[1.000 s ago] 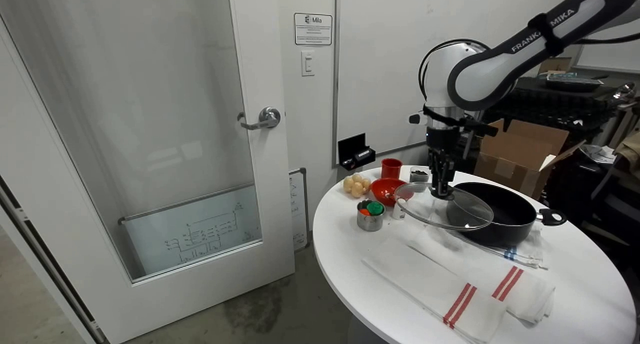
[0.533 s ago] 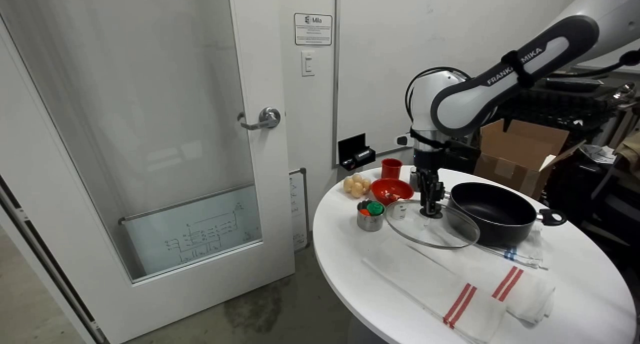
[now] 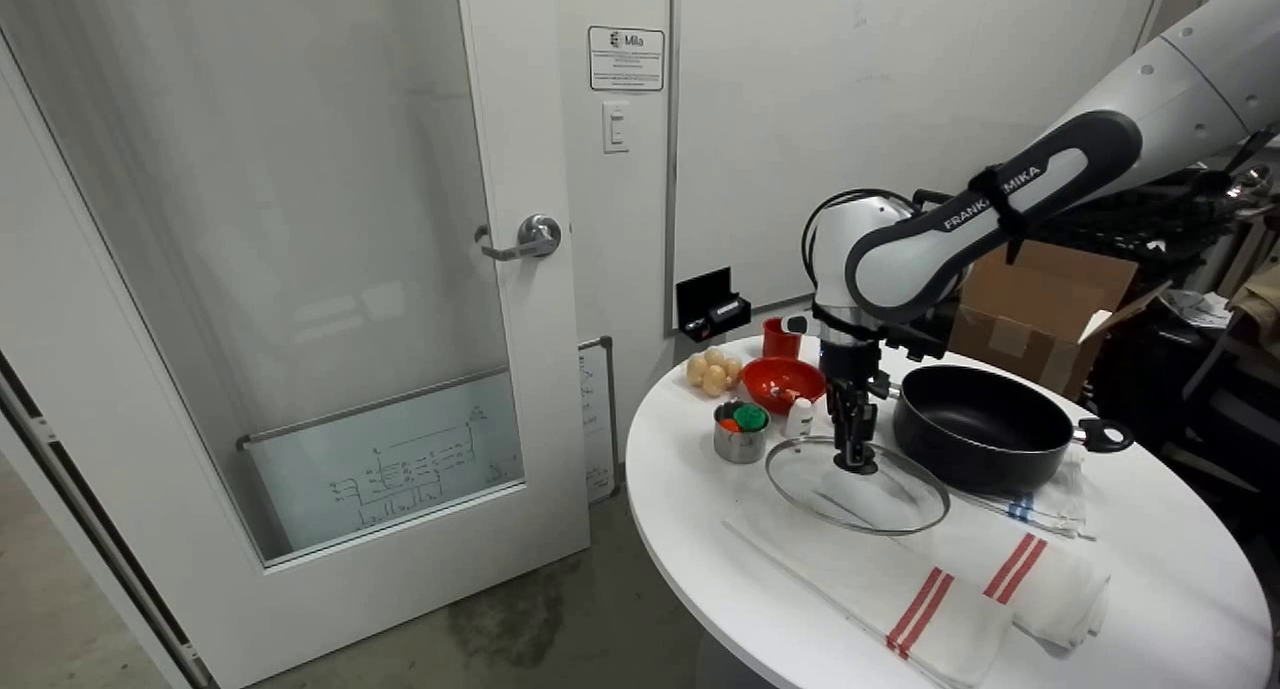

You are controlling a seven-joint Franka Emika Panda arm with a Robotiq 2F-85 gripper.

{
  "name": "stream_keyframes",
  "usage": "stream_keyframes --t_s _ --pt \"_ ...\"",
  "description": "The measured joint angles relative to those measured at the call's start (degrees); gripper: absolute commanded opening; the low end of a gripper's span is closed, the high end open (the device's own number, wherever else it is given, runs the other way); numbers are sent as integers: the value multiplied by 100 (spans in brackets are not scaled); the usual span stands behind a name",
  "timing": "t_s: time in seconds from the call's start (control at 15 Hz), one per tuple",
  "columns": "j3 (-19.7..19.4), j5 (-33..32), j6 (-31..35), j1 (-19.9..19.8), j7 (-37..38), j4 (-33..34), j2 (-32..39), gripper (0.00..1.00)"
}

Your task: Remove the lid from the pot and place it on the table

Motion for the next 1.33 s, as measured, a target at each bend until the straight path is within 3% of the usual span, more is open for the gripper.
stream_keyframes --t_s 0.27,0.67,0.93,1.33 --pt "278 232 -675 -185 -602 409 311 23" --pt "302 372 -1498 -189 -910 998 615 23" --pt "271 324 -1304 -135 -990 1218 729 23" --pt "237 -18 -300 -46 -994 1098 729 23"
